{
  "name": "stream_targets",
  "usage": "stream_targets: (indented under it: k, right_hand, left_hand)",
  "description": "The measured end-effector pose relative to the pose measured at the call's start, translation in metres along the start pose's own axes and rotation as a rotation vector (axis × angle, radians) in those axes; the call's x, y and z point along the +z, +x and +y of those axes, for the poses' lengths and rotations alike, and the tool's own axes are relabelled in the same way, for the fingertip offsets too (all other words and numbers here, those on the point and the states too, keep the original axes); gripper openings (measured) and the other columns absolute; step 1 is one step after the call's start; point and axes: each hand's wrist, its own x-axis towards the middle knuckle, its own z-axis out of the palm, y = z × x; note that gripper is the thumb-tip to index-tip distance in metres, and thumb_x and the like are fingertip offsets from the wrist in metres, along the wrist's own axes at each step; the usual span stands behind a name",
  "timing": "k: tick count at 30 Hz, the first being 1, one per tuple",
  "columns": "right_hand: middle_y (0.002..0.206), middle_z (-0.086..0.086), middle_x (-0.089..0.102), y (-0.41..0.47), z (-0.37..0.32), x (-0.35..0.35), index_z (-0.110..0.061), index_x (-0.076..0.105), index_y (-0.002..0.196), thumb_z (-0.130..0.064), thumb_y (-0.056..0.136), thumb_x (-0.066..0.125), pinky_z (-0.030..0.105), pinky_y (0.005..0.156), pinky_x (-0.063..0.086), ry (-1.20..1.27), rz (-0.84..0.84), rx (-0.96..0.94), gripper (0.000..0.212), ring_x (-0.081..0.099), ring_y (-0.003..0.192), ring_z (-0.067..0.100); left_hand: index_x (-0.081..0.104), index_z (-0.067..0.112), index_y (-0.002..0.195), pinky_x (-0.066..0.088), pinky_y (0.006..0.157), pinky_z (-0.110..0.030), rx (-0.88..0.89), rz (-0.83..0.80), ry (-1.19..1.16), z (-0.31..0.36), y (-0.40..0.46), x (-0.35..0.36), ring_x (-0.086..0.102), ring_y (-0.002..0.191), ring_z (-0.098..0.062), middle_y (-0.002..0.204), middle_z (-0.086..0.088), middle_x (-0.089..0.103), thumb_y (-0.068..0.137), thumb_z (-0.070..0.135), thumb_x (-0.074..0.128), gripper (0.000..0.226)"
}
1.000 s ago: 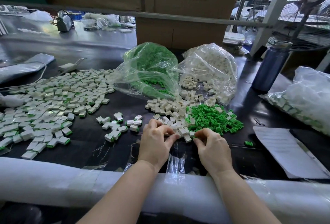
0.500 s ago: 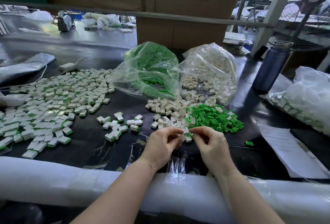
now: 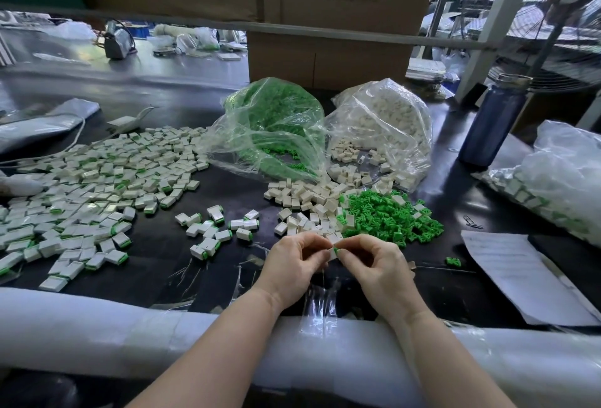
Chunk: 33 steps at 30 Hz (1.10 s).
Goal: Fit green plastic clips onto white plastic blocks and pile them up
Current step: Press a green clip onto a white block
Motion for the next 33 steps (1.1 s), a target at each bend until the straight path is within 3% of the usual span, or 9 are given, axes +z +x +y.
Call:
stream_targets:
  k: [5, 12, 17, 23, 33]
  right_hand:
    - [0.074, -0.002, 0.070, 0.0028, 0.0017, -0.0016, -0.016, 0.070, 0.078, -0.002, 0.081, 0.067, 0.016, 0.069, 0.051, 0.095, -0.013, 0.059, 0.015, 0.063, 0.070, 0.005]
    - [0.064, 0.000, 0.062, 0.0035, 0.0050, 0.0006, -0.016, 0.065, 0.076, -0.002, 0.085, 0.063, 0.019, 0.058, 0.048, 0.110, -0.054, 0.125, 0.017, 0.055, 0.056, 0.004]
    - [0.063, 0.007, 0.061, 0.0026, 0.0022, -0.0010, -0.015, 0.062, 0.074, 0.002, 0.079, 0.068, 0.017, 0.054, 0.045, 0.142, -0.058, 0.124, 0.019, 0.051, 0.053, 0.003]
    - [0.071, 0.018, 0.062, 0.0015, 0.0019, -0.0043, -0.011, 0.062, 0.073, 0.006, 0.075, 0.070, 0.028, 0.061, 0.047, 0.155, -0.100, 0.122, 0.019, 0.053, 0.063, 0.017]
    - [0.066, 0.013, 0.062, 0.0004, 0.0010, -0.0089, -0.012, 0.063, 0.069, 0.010, 0.072, 0.070, 0.033, 0.062, 0.048, 0.193, -0.167, 0.126, 0.023, 0.056, 0.062, 0.020]
  left_hand:
    - [0.067, 0.026, 0.081, 0.055, 0.080, -0.026, -0.011, -0.024, -0.033, 0.0016, 0.0000, 0.0001, 0.063, 0.076, -0.016, 0.080, -0.002, 0.067, 0.085, 0.005, 0.064, 0.021]
    - [0.068, 0.020, 0.083, 0.054, 0.081, -0.028, -0.021, -0.020, -0.051, 0.0010, -0.0007, 0.0021, 0.061, 0.076, -0.013, 0.081, -0.002, 0.065, 0.084, 0.003, 0.064, 0.018]
    - [0.068, 0.023, 0.080, 0.052, 0.079, -0.020, 0.021, -0.032, 0.021, 0.0017, -0.0012, 0.0016, 0.060, 0.075, -0.008, 0.083, 0.001, 0.066, 0.084, 0.004, 0.064, 0.020]
    - [0.069, 0.021, 0.082, 0.044, 0.077, -0.008, 0.073, -0.055, 0.091, 0.0004, -0.0016, 0.0020, 0.059, 0.077, -0.001, 0.080, 0.010, 0.063, 0.082, 0.003, 0.067, 0.018]
    - [0.073, 0.007, 0.086, 0.038, 0.074, -0.004, 0.164, -0.107, 0.187, 0.0003, -0.0004, 0.0016, 0.053, 0.071, 0.011, 0.074, 0.018, 0.054, 0.081, 0.000, 0.066, 0.010]
